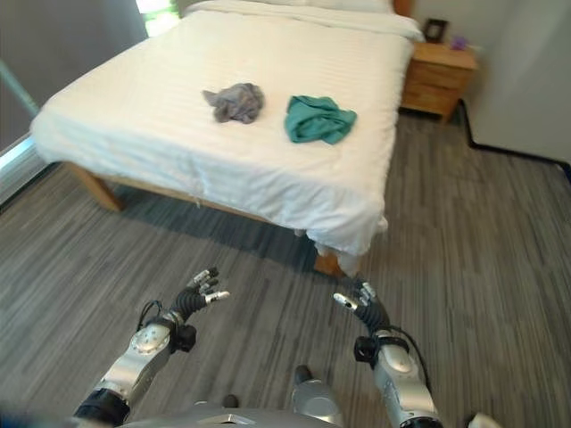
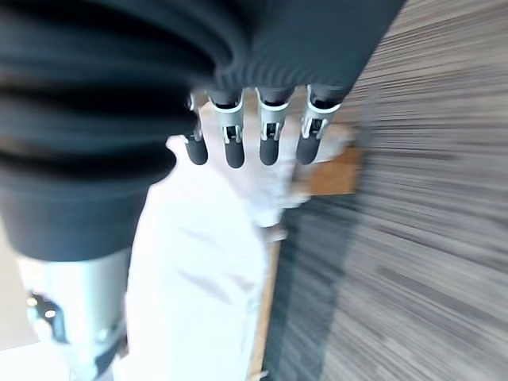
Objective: Pick up bed clothes into laundry basket.
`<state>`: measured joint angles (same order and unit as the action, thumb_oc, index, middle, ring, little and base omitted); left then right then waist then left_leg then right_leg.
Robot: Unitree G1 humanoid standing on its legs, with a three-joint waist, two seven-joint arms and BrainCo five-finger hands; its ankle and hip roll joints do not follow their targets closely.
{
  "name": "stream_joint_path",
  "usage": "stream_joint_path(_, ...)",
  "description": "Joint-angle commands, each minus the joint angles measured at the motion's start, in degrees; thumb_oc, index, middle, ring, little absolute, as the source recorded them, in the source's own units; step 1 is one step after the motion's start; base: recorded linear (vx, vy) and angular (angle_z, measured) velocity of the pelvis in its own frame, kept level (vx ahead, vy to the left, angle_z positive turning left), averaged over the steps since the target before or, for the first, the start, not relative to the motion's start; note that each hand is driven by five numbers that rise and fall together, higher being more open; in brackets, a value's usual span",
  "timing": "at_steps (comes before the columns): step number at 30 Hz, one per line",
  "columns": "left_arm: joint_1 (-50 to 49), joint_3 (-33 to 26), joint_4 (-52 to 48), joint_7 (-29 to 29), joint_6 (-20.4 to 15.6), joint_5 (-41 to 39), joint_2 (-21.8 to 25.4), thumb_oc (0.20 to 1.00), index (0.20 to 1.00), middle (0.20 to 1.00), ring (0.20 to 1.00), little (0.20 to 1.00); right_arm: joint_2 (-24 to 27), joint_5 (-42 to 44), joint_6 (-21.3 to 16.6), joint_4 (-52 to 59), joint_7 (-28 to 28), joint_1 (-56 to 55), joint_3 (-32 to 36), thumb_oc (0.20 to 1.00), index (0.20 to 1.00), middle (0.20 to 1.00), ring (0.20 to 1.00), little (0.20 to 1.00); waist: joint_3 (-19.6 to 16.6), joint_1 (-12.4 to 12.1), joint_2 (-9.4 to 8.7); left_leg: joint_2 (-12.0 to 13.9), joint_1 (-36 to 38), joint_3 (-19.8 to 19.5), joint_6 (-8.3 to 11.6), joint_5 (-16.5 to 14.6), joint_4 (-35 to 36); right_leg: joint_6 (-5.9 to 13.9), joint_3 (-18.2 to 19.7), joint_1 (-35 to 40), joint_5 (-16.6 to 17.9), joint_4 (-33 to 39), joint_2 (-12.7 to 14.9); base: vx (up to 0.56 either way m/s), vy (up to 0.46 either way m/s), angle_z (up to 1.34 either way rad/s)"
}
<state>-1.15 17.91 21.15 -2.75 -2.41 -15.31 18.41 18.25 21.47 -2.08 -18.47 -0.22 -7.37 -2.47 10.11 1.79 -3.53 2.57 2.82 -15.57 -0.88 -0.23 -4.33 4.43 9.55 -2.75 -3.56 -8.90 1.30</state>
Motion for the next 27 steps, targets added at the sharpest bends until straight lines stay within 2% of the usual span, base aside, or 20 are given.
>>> stream_joint_path(1, 2.40, -1.23, -3.06, -0.68, -2.70, 0.06, 2.44, 1.000, 1.000, 1.000, 1.000, 1.000, 1.87, 3.67, -4.29, 6.37, 1.20, -0.02, 2.61, 1.000, 1.000, 1.000, 1.000, 1.000, -0.39, 0.58, -2.32, 0.13, -0.40, 8.02, 0.86, -1.21, 0.54, 3.57, 0.78, 2.51, 10.37, 6.67, 4.87, -0.03, -0.187, 1.66)
stream_joint_path(2, 2.67, -1.53, -2.81, -0.49, -2.70, -0.22, 2.44, 1.000, 1.000, 1.000, 1.000, 1.000, 2.22, 4.93, -4.56, 6.56, 1.01, -0.11, 3.11, 1.000, 1.000, 1.000, 1.000, 1.000, -0.15, 1.31, -2.40, 0.80, -1.35, 12.68, 0.96, -1.37, 0.07, 3.42, -1.74, 2.55, 10.36, 6.86, 5.88, -0.10, -0.100, 1.73)
stream_joint_path(3, 2.52, -2.02, -2.21, -1.05, -2.52, -0.40, 1.94, 1.000, 1.000, 1.000, 1.000, 1.000, 2.07, 6.19, -4.85, 7.36, 1.22, -1.44, 4.93, 1.000, 1.000, 1.000, 1.000, 1.000, -0.52, 3.68, -1.99, 3.19, -0.66, 26.44, 1.40, -1.72, 0.36, 3.24, -7.54, 3.29, 10.27, 8.25, 7.36, -0.13, -0.102, 1.42)
stream_joint_path(4, 2.59, -1.78, -1.54, -1.59, -2.39, -0.34, 1.59, 1.000, 1.000, 1.000, 1.000, 1.000, 1.75, 6.19, -4.96, 7.28, 0.95, -1.93, 5.30, 1.000, 1.000, 1.000, 1.000, 1.000, -0.91, 4.36, -1.50, 3.70, -0.47, 30.89, 1.61, -1.27, 1.40, 2.95, -9.32, 3.67, 9.96, 8.69, 7.50, -0.09, -0.061, 1.71)
stream_joint_path(5, 2.58, -1.77, -1.51, -1.60, -2.41, -0.33, 1.56, 1.000, 1.000, 1.000, 1.000, 1.000, 1.77, 6.18, -4.96, 7.29, 0.95, -1.96, 5.30, 1.000, 1.000, 1.000, 1.000, 1.000, -0.98, 4.35, -1.47, 3.69, -0.42, 30.92, 1.64, -1.16, 1.60, 2.94, -9.32, 3.65, 9.99, 8.74, 7.48, -0.01, 0.027, 1.62)
stream_joint_path(6, 1.83, -1.38, -1.42, -2.38, -2.54, -1.01, 0.87, 1.000, 1.000, 1.000, 1.000, 1.000, 1.27, 6.66, -4.85, 7.35, 1.05, -2.91, 5.87, 1.000, 1.000, 1.000, 1.000, 1.000, -1.33, 3.99, -0.38, 3.14, -0.23, 30.13, 1.84, -0.02, 4.13, 2.51, -10.00, 4.12, 9.35, 9.10, 7.05, 0.02, 0.057, 1.61)
stream_joint_path(7, 0.16, -0.73, -2.56, -2.52, -2.48, -1.56, 0.97, 1.000, 1.000, 1.000, 1.000, 1.000, 0.86, 5.82, -5.11, 7.49, 0.94, -3.49, 5.61, 1.000, 1.000, 1.000, 1.000, 1.000, -1.49, 3.45, 0.70, 2.08, -0.15, 25.93, 1.85, 1.55, 7.39, 1.87, -10.29, 3.77, 8.78, 8.67, 6.42, 0.02, 0.057, 0.84)
stream_joint_path(9, 0.12, -0.73, -2.59, -2.51, -2.46, -1.57, 0.98, 1.000, 1.000, 1.000, 1.000, 1.000, 0.86, 5.81, -5.11, 7.50, 0.93, -3.52, 5.60, 1.000, 1.000, 1.000, 1.000, 1.000, -1.53, 3.54, 0.71, 2.07, -0.12, 25.83, 1.85, 1.64, 7.54, 1.87, -10.39, 3.77, 8.73, 8.63, 6.42, 0.00, 0.023, 0.10)
stream_joint_path(10, -0.32, 0.30, -3.30, -2.65, -2.39, -0.73, 1.94, 1.000, 1.000, 1.000, 1.000, 1.000, -0.57, 6.51, -5.57, 7.09, 0.12, -2.46, 5.13, 1.000, 1.000, 1.000, 1.000, 1.000, -1.38, 3.70, 1.33, 2.21, 0.19, 25.28, 1.76, 2.24, 8.53, 1.58, -10.24, 2.12, 8.04, 6.46, 5.80, 0.00, 0.020, -0.17)
stream_joint_path(11, -3.32, -16.15, -3.71, 5.31, -2.60, -4.21, -0.33, 1.000, 1.000, 1.000, 1.000, 1.000, 6.07, -6.67, -4.10, 7.16, -1.98, -1.68, 7.63, 1.000, 1.000, 1.000, 1.000, 1.000, 0.41, 1.68, 0.96, 7.88, 1.40, 22.14, 5.05, 3.90, -3.04, -0.77, -17.32, 2.99, 7.26, 8.78, 5.07, 0.01, 0.018, -0.15)
stream_joint_path(12, -3.38, -16.13, -3.69, 5.32, -2.61, -4.19, -0.43, 1.000, 1.000, 1.000, 1.000, 1.000, 6.13, -6.73, -4.04, 7.27, -2.02, -1.80, 7.63, 1.000, 1.000, 1.000, 1.000, 1.000, 0.59, 1.60, 1.14, 8.01, 2.12, 22.30, 5.12, 3.98, -2.42, -0.77, -17.27, 3.34, 7.10, 8.73, 4.91, 0.00, 0.065, -0.03)
stream_joint_path(13, -2.67, -15.66, -3.59, 5.48, -2.51, -3.59, -0.84, 1.000, 1.000, 1.000, 1.000, 1.000, 5.36, -6.77, -4.12, 7.24, -2.91, -2.26, 8.87, 1.000, 1.000, 1.000, 1.000, 1.000, -0.50, 2.84, 2.12, 6.96, 3.90, 23.96, 5.32, 2.10, 3.02, -0.26, -17.85, 3.03, 7.04, 8.73, 4.70, -0.02, 0.143, 0.12)
stream_joint_path(14, -1.88, -14.59, -3.67, 5.69, -2.67, -3.09, -1.25, 1.000, 1.000, 1.000, 1.000, 1.000, 4.40, -5.15, -4.53, 6.93, -3.48, -2.30, 10.03, 1.000, 1.000, 1.000, 1.000, 1.000, -1.07, 3.46, 2.90, 5.74, 4.48, 24.42, 5.19, 1.50, 8.33, 0.14, -17.63, 2.79, 6.94, 8.42, 4.40, -0.07, 0.226, 0.25)
stream_joint_path(16, -0.37, -12.57, -3.38, 5.84, -2.82, -2.68, -1.16, 1.000, 1.000, 1.000, 1.000, 1.000, 2.80, -1.87, -5.25, 6.30, -4.29, -2.66, 11.15, 1.000, 1.000, 1.000, 1.000, 1.000, -1.89, 4.68, 3.53, 4.50, 3.11, 23.67, 4.59, 0.87, 9.33, 0.55, -17.63, 2.16, 7.05, 7.57, 4.65, -0.08, 0.193, 0.25)
stream_joint_path(19, 0.19, -13.08, -5.49, 6.30, -3.02, -2.57, 0.33, 1.000, 1.000, 1.000, 1.000, 1.000, 1.01, 2.26, -5.05, 6.51, -4.08, -2.21, 10.36, 1.000, 1.000, 1.000, 1.000, 1.000, -1.39, 5.01, 2.66, 3.73, 3.99, 26.38, 4.14, 0.59, 9.33, 1.64, -18.15, 2.03, 9.11, 7.41, 6.01, -0.05, 0.155, 0.11)
stream_joint_path(21, 0.13, -14.12, -4.63, 6.75, -3.46, -2.01, 1.14, 1.000, 1.000, 1.000, 1.000, 1.000, 0.88, 2.39, -4.97, 6.97, -3.00, -1.89, 8.86, 1.000, 1.000, 1.000, 1.000, 1.000, -1.21, 4.91, 2.35, 3.46, 4.20, 27.45, 3.69, 0.04, 9.33, 2.17, -17.90, 1.44, 9.04, 6.16, 6.57, -0.06, 0.172, -0.07)
stream_joint_path(22, 0.24, -15.65, -3.29, 7.55, -3.13, -0.23, 2.15, 1.000, 1.000, 1.000, 1.000, 1.000, 1.10, 0.72, -4.76, 9.25, -2.85, -1.12, 7.89, 1.000, 1.000, 1.000, 1.000, 1.000, -0.19, 5.06, 2.12, 2.95, 4.71, 28.59, 2.58, -0.72, 9.33, 3.07, -16.36, -1.07, 9.13, 0.67, 7.13, -0.07, 0.200, -0.21)
stream_joint_path(24, 0.22, -16.39, -1.99, 7.91, -3.13, 1.02, 2.62, 1.000, 1.000, 1.000, 1.000, 1.000, 0.64, 1.10, -5.13, 10.08, -2.51, -1.07, 7.74, 1.000, 1.000, 1.000, 1.000, 1.000, 0.38, 5.43, 1.91, 2.79, 5.21, 29.38, 2.24, -1.03, 9.33, 3.82, -15.51, -2.54, 10.33, -2.16, 7.14, -0.03, 0.140, -0.34)
stream_joint_path(25, -0.40, -18.41, -0.31, 8.52, -2.83, 2.14, 3.76, 1.000, 1.000, 1.000, 1.000, 1.000, 0.21, 0.52, -5.38, 10.94, -1.22, -2.02, 7.46, 1.000, 1.000, 1.000, 1.000, 1.000, 1.26, 6.14, 2.20, 2.99, 6.36, 31.10, 1.30, -1.63, 9.33, 5.24, -14.52, -6.44, 12.02, -10.94, 6.46, 0.03, 0.113, -0.48)
stream_joint_path(27, -1.04, -19.83, -1.14, 8.38, -3.16, 1.55, 4.12, 1.000, 1.000, 1.000, 1.000, 1.000, 0.60, -1.57, -5.12, 11.88, -0.98, -3.63, 8.67, 1.000, 1.000, 1.000, 1.000, 1.000, 1.25, 7.53, 1.98, 2.94, 8.07, 31.96, 1.54, -2.89, 9.33, 6.34, -13.82, -9.59, 14.72, -12.33, 6.17, 0.12, 0.063, -0.53)
